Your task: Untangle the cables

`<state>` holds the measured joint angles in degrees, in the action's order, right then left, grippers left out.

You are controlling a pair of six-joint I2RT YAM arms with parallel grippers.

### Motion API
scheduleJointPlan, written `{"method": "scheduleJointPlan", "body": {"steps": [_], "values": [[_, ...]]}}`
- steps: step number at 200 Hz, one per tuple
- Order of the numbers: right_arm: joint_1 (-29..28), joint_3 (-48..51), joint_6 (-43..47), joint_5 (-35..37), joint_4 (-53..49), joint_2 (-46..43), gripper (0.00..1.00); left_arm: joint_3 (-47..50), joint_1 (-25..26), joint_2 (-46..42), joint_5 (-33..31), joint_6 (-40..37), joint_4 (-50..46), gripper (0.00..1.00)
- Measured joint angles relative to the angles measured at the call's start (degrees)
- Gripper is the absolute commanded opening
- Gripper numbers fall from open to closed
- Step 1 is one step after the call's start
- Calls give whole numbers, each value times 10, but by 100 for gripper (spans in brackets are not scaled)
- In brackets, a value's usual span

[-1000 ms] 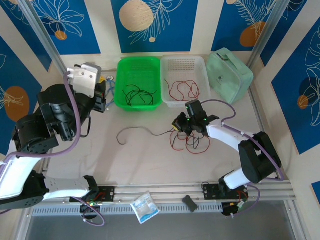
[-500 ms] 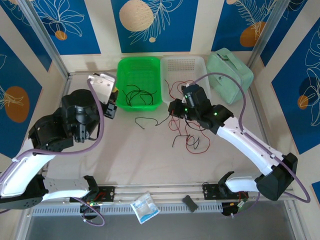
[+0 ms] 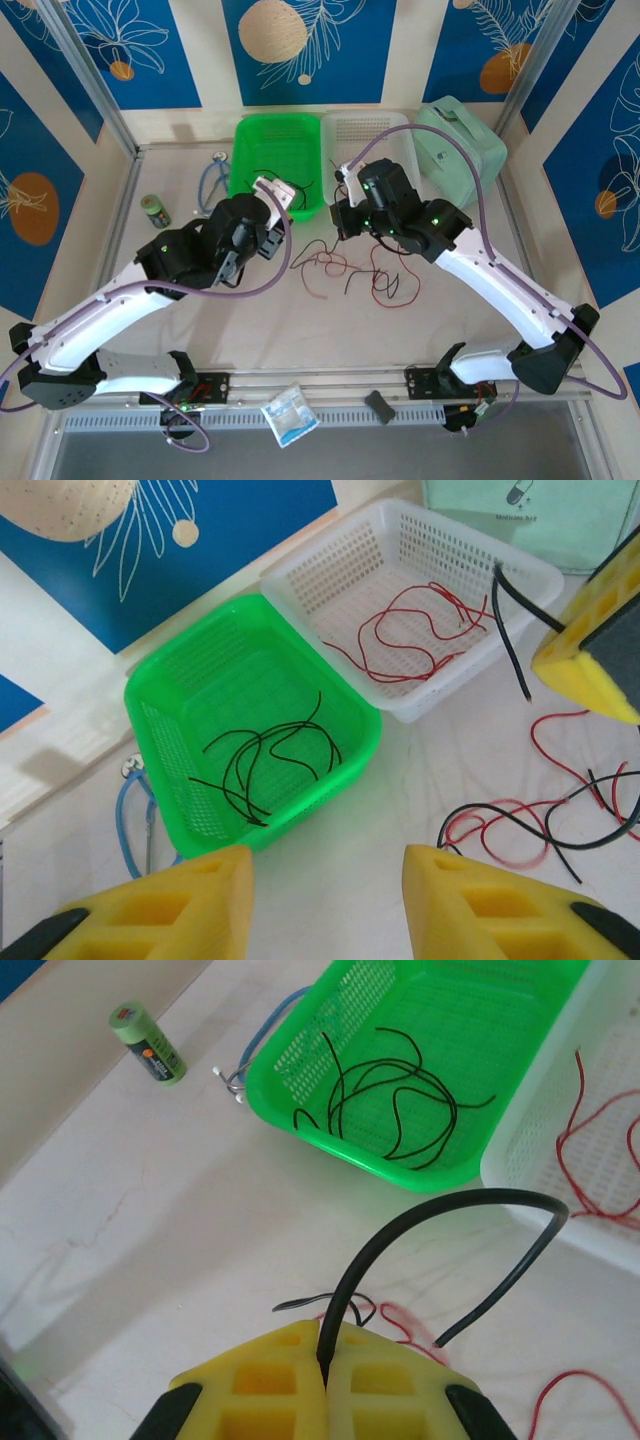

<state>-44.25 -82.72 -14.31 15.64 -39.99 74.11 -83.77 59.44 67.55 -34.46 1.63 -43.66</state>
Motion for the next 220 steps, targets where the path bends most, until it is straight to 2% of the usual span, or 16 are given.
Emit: {"method": "scheduleJointPlan", "body": {"steps": [32,51,94,138,172,202,220], "values": [[2,4,70,-24,25,-30,0,45,-1,-24,11,0,30,47],[10,-26,92,-45,31,-33,0,64,-2,-45,14,3,41,48],[46,-180,97,-95,56,5,0,96,-4,-85,14,21,55,53],[85,-348,78,-119,70,87,0,147,-4,-105,16,49,56,57],[108,-452,50,-134,57,166,0,184,-4,-108,39,72,75,67],[110,-494,30,-136,35,199,0,237,-4,-91,79,90,132,84],[110,-515,20,-138,21,205,0,266,-5,-56,88,102,168,89]]}}
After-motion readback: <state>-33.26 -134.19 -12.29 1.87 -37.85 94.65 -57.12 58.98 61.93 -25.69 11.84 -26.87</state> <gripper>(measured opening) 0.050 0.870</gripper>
